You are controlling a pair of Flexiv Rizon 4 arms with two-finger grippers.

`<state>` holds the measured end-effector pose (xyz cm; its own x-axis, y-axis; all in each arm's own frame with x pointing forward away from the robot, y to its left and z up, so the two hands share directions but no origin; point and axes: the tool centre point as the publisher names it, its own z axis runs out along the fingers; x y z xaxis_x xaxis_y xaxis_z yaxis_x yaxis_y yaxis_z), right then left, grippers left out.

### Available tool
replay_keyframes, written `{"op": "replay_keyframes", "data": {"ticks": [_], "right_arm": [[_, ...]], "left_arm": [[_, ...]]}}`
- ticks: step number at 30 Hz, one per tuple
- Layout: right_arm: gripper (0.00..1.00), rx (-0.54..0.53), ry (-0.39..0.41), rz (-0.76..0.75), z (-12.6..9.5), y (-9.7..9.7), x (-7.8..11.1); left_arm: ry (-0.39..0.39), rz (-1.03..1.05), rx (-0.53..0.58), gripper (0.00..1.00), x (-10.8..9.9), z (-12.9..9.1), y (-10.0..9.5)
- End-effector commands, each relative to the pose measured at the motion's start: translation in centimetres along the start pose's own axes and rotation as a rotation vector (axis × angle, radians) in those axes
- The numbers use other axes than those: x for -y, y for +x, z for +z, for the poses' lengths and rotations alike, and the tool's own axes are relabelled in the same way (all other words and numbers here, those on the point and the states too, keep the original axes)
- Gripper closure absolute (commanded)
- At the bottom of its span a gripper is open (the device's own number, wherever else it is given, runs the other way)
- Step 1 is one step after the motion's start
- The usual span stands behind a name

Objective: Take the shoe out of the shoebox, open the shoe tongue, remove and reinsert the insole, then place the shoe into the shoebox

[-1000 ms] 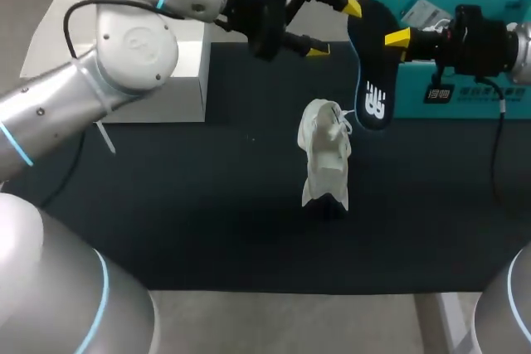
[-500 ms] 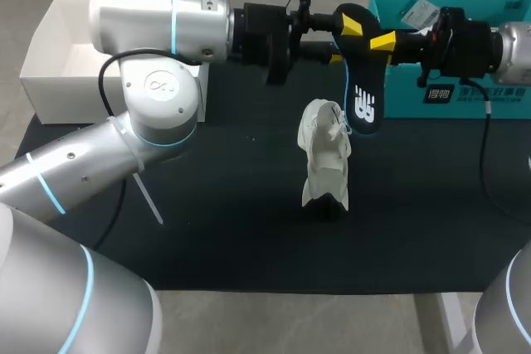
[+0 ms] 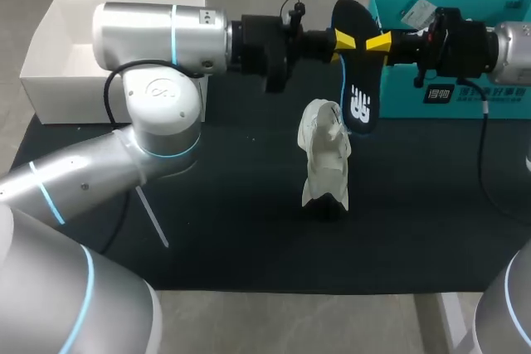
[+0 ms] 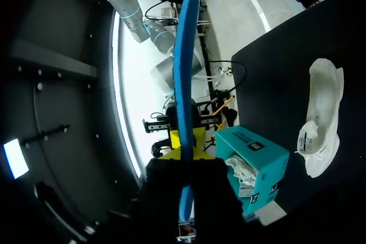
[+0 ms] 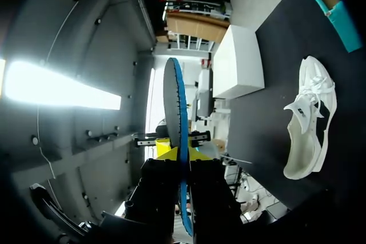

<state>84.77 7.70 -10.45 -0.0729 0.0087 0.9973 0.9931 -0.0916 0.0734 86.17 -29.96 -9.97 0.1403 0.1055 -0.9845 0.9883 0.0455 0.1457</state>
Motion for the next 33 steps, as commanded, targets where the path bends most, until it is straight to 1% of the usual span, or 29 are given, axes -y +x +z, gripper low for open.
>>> {"op": "replay_keyframes", "data": {"ticks": [1,2,3,4,7,11,15,17,20,25,32,33], "right_arm": [[1.0,0.013,-0.009,0.0,0.2,0.3,0.3],[0.78,0.021,-0.012,0.001,0.1,0.3,0.4],[0.04,0.038,-0.013,0.0,0.1,0.3,0.4],[0.0,0.053,-0.017,-0.002,0.0,0.4,0.5],[0.0,0.123,-0.029,-0.011,-0.6,0.5,0.7],[0.0,0.236,-0.045,-0.01,-2.8,0.3,1.1],[0.0,0.296,-0.059,0.008,-4.7,-0.1,1.3],[0.0,0.319,-0.042,0.006,-5.6,-0.2,1.2],[0.0,0.319,-0.042,0.006,-5.6,-0.2,1.2],[0.0,0.319,-0.042,0.006,-5.6,-0.2,1.2],[0.0,0.319,-0.042,0.006,-5.6,-0.2,1.2],[0.0,0.326,-0.038,0.016,-5.9,-0.5,1.3]], "left_arm": [[0.002,-0.003,-0.011,1.0,0.3,0.0,-0.1],[0.004,-0.004,-0.011,1.0,0.3,0.1,-0.1],[0.007,-0.007,-0.013,1.0,0.4,0.0,-0.1],[0.008,-0.01,-0.015,1.0,0.5,0.0,-0.1],[0.003,-0.038,-0.023,1.0,0.5,-0.3,0.1],[-0.025,-0.097,-0.016,1.0,0.6,-1.0,0.3],[-0.043,-0.14,-0.023,1.0,0.8,-1.7,0.5],[-0.048,-0.15,-0.027,1.0,0.9,-2.0,0.6],[-0.058,-0.176,-0.027,1.0,1.0,-2.2,0.6],[-0.101,-0.251,0.0,1.0,1.2,-2.4,0.6],[-0.07,-0.268,-0.017,1.0,2.2,-2.7,0.1],[-0.069,-0.269,-0.017,1.0,2.2,-2.8,0.1]]}}
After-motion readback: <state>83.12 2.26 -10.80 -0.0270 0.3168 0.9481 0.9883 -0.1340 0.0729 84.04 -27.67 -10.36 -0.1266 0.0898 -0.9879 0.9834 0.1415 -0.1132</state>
